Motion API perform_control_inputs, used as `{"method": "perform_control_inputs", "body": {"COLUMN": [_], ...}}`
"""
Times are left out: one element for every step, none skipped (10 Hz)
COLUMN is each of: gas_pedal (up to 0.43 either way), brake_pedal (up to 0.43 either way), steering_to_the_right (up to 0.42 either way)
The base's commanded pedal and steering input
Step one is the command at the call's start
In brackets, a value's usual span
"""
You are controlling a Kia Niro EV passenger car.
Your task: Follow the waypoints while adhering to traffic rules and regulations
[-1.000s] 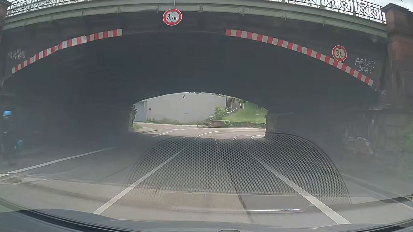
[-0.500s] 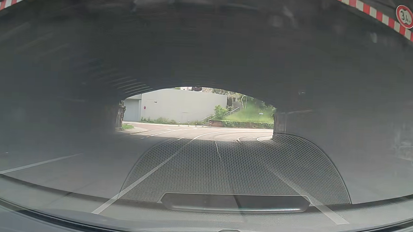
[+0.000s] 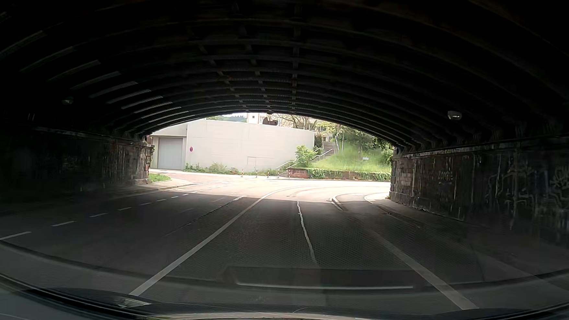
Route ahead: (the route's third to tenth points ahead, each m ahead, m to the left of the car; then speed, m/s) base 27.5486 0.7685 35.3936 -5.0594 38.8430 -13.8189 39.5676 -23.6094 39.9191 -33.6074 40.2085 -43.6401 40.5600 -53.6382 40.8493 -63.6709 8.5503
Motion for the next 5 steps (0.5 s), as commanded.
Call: {"method": "perform_control_inputs", "body": {"gas_pedal": [0.000,0.000,0.000,0.000,0.000], "brake_pedal": [0.091,0.110,0.116,0.128,0.128], "steering_to_the_right": [0.000,0.000,0.000,0.000,0.000]}}
